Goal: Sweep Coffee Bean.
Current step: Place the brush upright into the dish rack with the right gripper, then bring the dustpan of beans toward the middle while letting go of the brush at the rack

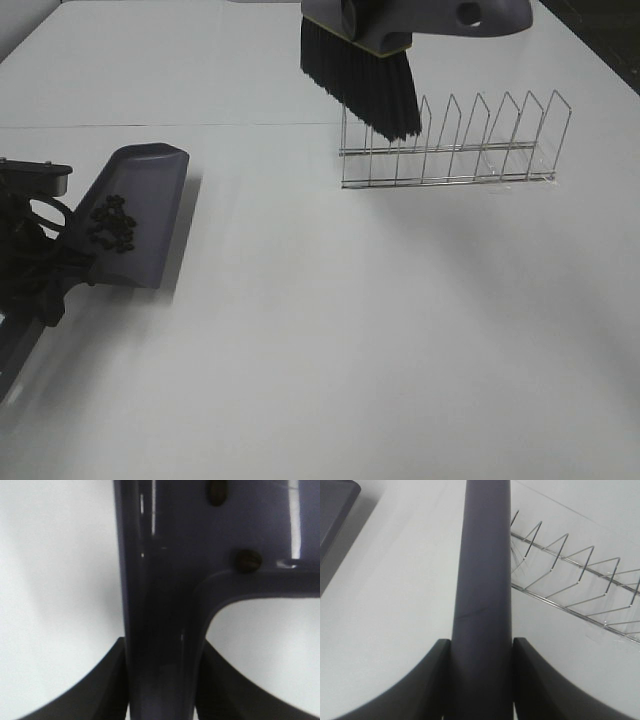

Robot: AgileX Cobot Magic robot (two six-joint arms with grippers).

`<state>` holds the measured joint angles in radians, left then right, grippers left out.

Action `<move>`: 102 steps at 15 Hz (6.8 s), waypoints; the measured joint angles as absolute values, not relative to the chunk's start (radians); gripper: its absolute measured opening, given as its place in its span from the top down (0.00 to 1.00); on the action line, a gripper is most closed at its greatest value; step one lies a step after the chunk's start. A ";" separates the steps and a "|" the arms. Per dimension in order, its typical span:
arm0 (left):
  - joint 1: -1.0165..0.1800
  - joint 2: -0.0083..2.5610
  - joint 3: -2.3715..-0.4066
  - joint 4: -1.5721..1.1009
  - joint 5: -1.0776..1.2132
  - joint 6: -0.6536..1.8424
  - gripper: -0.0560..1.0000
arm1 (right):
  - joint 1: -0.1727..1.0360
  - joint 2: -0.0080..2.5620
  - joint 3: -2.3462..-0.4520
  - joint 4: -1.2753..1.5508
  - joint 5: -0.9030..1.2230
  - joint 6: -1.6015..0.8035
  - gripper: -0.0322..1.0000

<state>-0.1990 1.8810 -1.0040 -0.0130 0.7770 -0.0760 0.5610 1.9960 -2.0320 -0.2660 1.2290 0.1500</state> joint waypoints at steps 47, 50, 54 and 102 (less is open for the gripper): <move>-0.199 1.866 -1.004 -0.080 0.788 -0.075 0.64 | 0.267 1.984 -1.353 -0.703 0.646 0.748 0.62; -0.199 1.866 -1.004 -0.085 0.788 -0.075 0.64 | 0.262 2.029 -1.414 -0.703 0.667 0.721 0.62; -0.199 1.866 -1.004 -0.089 0.790 -0.075 0.64 | 0.224 2.055 -1.451 -0.650 0.654 0.665 0.62; -0.199 2.129 -1.281 -0.247 0.818 -0.014 0.64 | 0.087 1.150 -0.803 0.065 0.688 -0.043 0.07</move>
<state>-0.1990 2.1290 -1.2810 -0.2470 0.8180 -0.0140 0.0870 1.1500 -0.8030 0.0650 0.6880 -0.0430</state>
